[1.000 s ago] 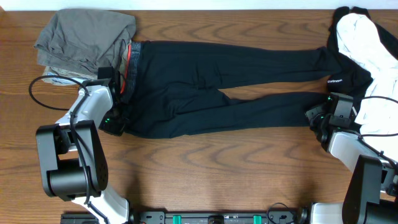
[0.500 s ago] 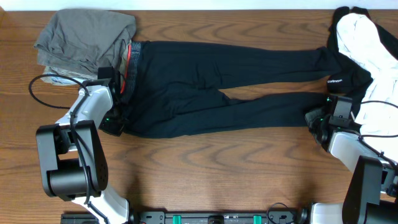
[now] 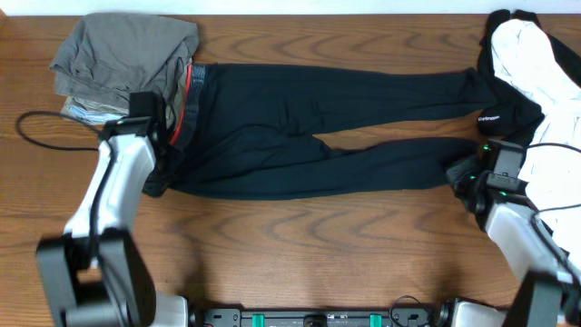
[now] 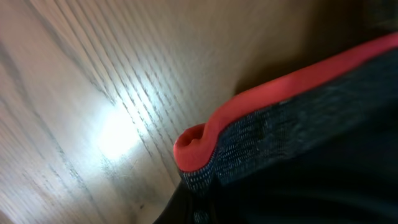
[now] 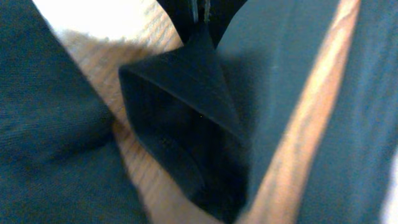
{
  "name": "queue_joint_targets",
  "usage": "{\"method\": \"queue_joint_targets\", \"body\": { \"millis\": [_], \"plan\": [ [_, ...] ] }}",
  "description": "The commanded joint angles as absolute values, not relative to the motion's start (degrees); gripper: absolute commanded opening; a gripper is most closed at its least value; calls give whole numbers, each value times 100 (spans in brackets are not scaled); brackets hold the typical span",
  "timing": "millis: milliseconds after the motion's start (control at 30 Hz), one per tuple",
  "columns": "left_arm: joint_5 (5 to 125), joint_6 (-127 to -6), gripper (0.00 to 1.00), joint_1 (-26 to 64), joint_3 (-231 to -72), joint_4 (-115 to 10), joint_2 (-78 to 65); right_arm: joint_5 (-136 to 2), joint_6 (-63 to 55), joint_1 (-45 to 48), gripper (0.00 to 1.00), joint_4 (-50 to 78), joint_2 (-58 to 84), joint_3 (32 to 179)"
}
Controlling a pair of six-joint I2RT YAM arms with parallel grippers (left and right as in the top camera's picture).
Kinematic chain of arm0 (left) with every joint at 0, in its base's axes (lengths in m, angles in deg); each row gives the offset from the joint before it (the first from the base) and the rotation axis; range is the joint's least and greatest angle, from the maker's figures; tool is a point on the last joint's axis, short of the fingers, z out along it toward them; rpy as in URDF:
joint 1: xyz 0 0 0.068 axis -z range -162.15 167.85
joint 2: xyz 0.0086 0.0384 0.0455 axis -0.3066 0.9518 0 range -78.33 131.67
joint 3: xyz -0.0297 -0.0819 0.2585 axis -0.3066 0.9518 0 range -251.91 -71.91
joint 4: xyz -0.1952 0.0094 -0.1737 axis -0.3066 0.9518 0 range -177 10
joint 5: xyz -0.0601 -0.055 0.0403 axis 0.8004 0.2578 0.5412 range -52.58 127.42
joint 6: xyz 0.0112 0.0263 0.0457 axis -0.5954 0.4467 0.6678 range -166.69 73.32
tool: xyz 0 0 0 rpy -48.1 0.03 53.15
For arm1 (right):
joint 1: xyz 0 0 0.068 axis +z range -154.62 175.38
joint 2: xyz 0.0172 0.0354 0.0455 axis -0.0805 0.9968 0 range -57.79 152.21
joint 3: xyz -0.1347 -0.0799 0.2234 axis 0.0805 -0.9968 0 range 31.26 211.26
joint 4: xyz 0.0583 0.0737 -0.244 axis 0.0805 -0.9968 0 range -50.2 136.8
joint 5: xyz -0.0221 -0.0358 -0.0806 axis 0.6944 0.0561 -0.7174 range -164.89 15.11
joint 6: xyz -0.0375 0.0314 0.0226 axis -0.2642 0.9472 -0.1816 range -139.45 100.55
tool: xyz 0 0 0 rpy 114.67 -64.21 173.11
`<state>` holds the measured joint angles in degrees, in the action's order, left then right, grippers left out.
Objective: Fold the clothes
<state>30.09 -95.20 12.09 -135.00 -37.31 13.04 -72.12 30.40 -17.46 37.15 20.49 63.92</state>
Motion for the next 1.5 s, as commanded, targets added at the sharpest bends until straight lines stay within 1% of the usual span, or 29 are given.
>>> {"method": "queue_joint_targets", "body": {
  "millis": [0, 300, 467, 667, 867, 967, 1100, 1300, 1467],
  "plan": [
    [2727, -9209, 6, 1209, -13467, -3646, 736, -7455, 2522, -1980, 1, 3442, 1429, 6497],
    [2727, -9048, 6, 1209, -13467, -3381, -169, -7490, 2048, -2601, 1, 2288, 60, 6619],
    [2725, -8973, 6, 1209, -13467, -3108, -398, -7486, 1836, -2872, 1, 1840, -362, 6713],
    [2727, -8975, 6, 1209, -13467, -2844, -774, -7473, 1405, -2985, 1, 1031, -584, 7205],
    [2727, -8973, 6, 1209, -13467, -2603, -1340, -7466, 1363, -2985, 1, 456, -593, 7749],
    [2729, -8975, 6, 1209, -13465, -2623, -1581, -7466, 1322, -2983, 1, 535, -567, 7793],
    [2727, -8975, 6, 1209, -13465, -2870, -1550, -7409, 1326, -2981, 1, 850, -320, 7793],
    [2729, -8975, 6, 1212, -13465, -3541, -1142, -7029, 1326, -2920, 1, 1901, 303, 7793],
    [2729, -8978, 6, 1220, -13465, -4094, -645, -6944, 1348, -2655, 1, 2871, 1068, 7793]
  ]
}}
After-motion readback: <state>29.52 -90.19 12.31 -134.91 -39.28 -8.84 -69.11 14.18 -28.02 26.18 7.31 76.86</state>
